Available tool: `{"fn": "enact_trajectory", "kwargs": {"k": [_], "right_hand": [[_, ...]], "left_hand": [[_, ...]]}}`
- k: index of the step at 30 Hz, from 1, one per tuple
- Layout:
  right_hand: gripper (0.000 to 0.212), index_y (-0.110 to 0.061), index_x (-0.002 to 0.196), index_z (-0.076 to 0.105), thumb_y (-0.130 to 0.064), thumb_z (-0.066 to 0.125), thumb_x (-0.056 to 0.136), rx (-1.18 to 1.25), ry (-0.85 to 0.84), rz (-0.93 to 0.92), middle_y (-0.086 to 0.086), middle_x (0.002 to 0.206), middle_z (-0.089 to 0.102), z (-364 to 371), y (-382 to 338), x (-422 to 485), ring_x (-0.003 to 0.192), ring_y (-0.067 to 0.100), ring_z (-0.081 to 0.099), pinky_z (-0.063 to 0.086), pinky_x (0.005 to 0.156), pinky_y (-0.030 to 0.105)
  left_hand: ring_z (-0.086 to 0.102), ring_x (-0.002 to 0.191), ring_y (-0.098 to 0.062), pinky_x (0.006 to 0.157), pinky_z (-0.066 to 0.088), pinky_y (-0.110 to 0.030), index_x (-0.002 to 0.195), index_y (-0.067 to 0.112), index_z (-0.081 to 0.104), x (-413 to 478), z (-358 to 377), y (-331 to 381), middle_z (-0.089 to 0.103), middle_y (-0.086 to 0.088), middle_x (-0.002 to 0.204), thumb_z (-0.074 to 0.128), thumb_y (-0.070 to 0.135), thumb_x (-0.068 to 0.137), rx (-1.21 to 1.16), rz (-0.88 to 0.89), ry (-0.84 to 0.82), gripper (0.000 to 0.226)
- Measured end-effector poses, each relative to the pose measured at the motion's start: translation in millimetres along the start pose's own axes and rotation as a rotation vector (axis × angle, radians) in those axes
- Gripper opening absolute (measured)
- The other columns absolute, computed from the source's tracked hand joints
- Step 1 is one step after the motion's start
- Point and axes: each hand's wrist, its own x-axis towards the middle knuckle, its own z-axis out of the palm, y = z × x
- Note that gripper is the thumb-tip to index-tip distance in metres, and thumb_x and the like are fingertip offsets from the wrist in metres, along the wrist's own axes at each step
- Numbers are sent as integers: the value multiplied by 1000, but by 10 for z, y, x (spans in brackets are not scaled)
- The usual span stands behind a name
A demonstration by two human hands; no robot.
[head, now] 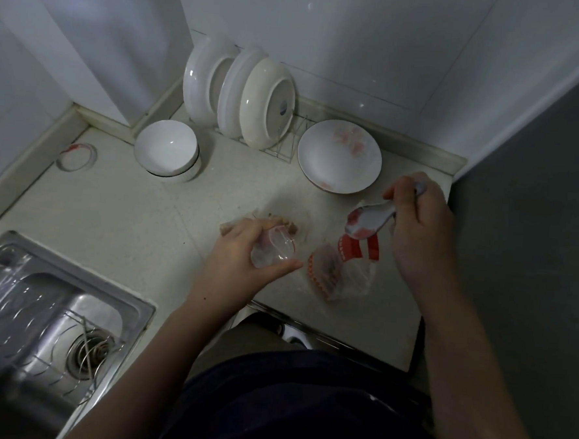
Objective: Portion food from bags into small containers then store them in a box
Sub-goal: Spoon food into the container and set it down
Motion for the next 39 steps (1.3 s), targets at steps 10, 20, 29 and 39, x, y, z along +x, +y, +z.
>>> {"fn": "enact_trajectory", "kwargs": {"k": [10,20,29,39], "right_hand": [[26,-4,101,63,-23,46,99,-514,-271,-40,6,92,49,-12,97,64,85,19,48,34,71,26],[16,-8,77,59,-1,49,87,-867,-664,-126,9,83,58,307,481,189,75,23,57,41,64,29],[37,-16,53,31,4,54,73,-877,-740,25,-2,56,32,526,625,220,65,22,47,34,62,27],[13,-6,93,64,-9,53,87,-838,-699,99,19,102,63,624,715,103,98,34,60,40,76,32]], "left_hand": [[54,103,3,83,40,-12,112,36,59,66,-8,-134,60,18,111,76,58,67,-9,-58,-75,53],[55,102,-5,85,41,-12,116,23,63,164,31,-169,61,8,115,83,41,71,1,-40,-134,52],[43,91,9,79,31,1,126,21,58,198,51,-240,57,10,110,77,49,72,42,-3,-191,63],[45,97,18,77,33,2,125,28,56,201,103,-296,58,14,109,67,63,69,0,-5,-195,67]]}}
